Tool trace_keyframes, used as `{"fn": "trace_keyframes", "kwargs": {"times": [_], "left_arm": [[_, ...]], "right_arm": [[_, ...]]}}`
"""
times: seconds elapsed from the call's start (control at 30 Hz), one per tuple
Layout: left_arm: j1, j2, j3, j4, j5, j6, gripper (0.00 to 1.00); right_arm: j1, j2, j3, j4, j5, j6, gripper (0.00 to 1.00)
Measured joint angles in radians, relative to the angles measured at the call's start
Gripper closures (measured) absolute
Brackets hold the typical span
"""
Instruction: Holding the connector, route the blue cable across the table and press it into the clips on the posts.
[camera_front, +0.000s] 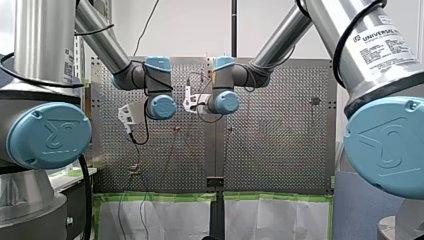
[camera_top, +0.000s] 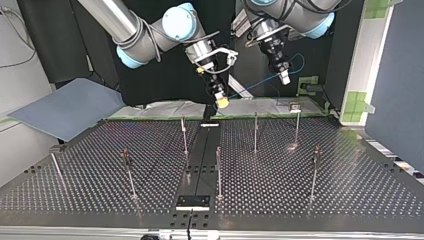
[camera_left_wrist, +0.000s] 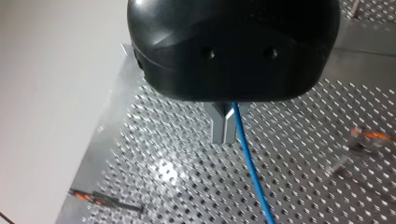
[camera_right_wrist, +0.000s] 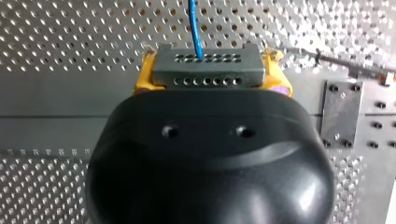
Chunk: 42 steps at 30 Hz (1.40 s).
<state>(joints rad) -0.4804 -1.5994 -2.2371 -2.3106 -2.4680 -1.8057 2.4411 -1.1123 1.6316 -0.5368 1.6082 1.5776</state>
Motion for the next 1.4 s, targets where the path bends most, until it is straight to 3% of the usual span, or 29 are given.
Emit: {"fn": "trace_keyframes", "kwargs": {"times": [0.2,0.27,0.67,1.03,1.2,1.4], "left_arm": [[0.014,0.056,0.014,-0.056,0.027,0.01,1.0],[0.019,0.072,0.015,-0.072,0.028,0.011,1.0],[0.068,0.173,0.034,-0.175,0.026,0.068,1.0],[0.109,0.112,0.103,-0.17,0.125,0.135,1.0],[0.153,0.119,0.109,-0.173,0.174,0.137,1.0],[0.202,0.138,0.11,-0.177,0.224,0.141,1.0]], "right_arm": [[0.044,0.003,-0.049,0.053,-0.002,0.015,1.0],[0.05,0.005,-0.061,0.065,-0.001,0.017,1.0],[0.047,0.008,-0.16,0.164,-0.006,0.038,1.0],[0.047,0.015,-0.259,0.256,-0.011,0.039,1.0],[0.044,0.045,-0.307,0.297,-0.012,0.039,1.0],[0.043,0.075,-0.356,0.313,-0.012,0.039,1.0]]}}
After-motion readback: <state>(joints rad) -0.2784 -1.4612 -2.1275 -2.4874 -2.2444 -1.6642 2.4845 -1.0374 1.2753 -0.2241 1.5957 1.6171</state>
